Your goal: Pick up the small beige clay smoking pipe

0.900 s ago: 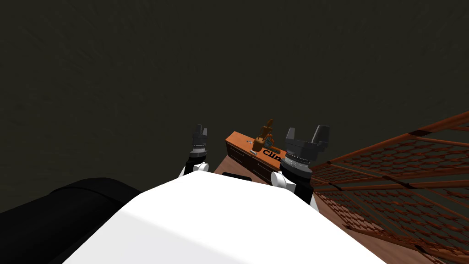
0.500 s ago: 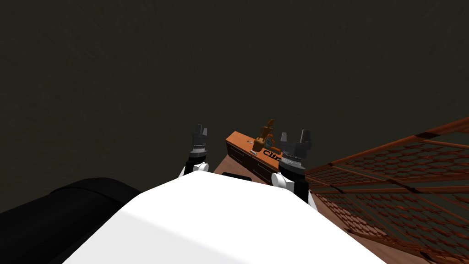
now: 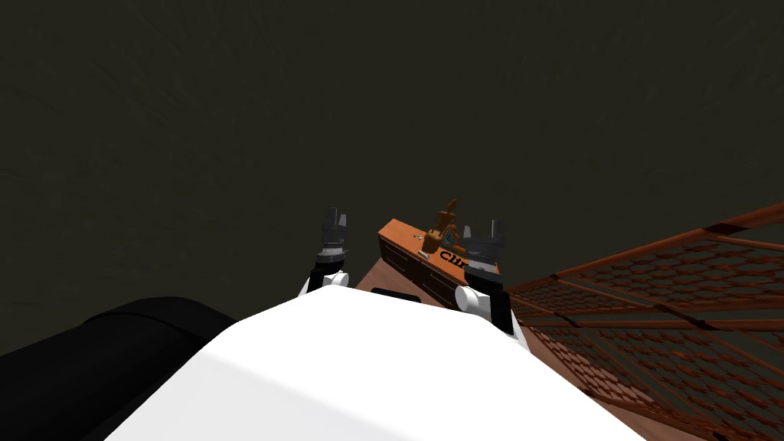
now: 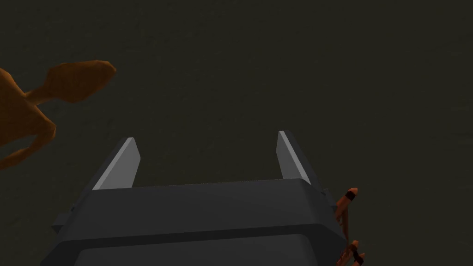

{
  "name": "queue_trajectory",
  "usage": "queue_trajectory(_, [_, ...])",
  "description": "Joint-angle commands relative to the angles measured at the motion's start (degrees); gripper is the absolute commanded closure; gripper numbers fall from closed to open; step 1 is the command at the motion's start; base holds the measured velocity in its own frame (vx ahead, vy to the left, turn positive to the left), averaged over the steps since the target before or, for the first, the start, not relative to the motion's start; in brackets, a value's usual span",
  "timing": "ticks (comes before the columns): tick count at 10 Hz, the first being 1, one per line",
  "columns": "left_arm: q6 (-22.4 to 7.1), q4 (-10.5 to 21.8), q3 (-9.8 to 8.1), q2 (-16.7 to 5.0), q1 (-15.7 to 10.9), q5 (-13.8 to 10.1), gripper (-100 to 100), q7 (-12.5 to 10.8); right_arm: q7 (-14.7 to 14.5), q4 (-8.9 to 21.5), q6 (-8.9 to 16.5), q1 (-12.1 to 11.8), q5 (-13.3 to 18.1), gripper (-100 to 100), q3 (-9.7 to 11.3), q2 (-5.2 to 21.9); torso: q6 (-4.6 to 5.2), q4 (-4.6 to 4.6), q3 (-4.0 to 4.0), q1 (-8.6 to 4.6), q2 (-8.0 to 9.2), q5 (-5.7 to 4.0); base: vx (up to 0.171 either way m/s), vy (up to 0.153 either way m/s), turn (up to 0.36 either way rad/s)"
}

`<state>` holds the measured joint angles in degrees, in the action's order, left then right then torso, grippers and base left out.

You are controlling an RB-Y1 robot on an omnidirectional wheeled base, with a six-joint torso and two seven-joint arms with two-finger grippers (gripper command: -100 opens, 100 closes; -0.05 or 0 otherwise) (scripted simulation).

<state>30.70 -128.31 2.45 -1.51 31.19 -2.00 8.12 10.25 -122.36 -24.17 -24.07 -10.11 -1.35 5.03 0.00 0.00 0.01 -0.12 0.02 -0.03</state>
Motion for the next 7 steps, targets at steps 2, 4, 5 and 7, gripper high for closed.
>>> queue_trajectory(2, [0.0, 0.0, 0.0, 0.0, 0.0, 0.0, 0, 0.0, 2.3, 4.3, 3.4, 2.3, -3.7, -100, -1.1, 1.3, 0.0, 0.0, -0.01, 0.02, -0.02, 0.0, -0.005, -0.022, 0.036])
queue_trajectory(4, [0.0, 0.0, 0.0, 0.0, 0.0, 0.0, 0, 0.0, 3.8, 7.3, 5.9, 3.8, -6.4, -100, -1.9, 2.1, 0.0, -0.01, -0.01, -0.04, -0.02, -0.01, -0.009, -0.035, 0.06])
queue_trajectory(5, [0.0, 0.0, 0.0, 0.0, 0.0, 0.0, 0, 0.0, 5.5, 9.4, 7.8, 5.3, -8.2, -100, -2.8, 2.9, 0.01, 0.0, -0.01, -0.02, -0.02, -0.01, -0.009, -0.025, 0.063])
queue_trajectory(7, [0.0, 0.0, 0.0, 0.0, 0.0, 0.0, 0, 0.0, 7.1, 12.1, 10.5, 6.9, -11.2, -100, -3.6, 3.7, 0.01, 0.0, -0.01, 0.02, -0.02, 0.0, -0.005, -0.024, 0.035])
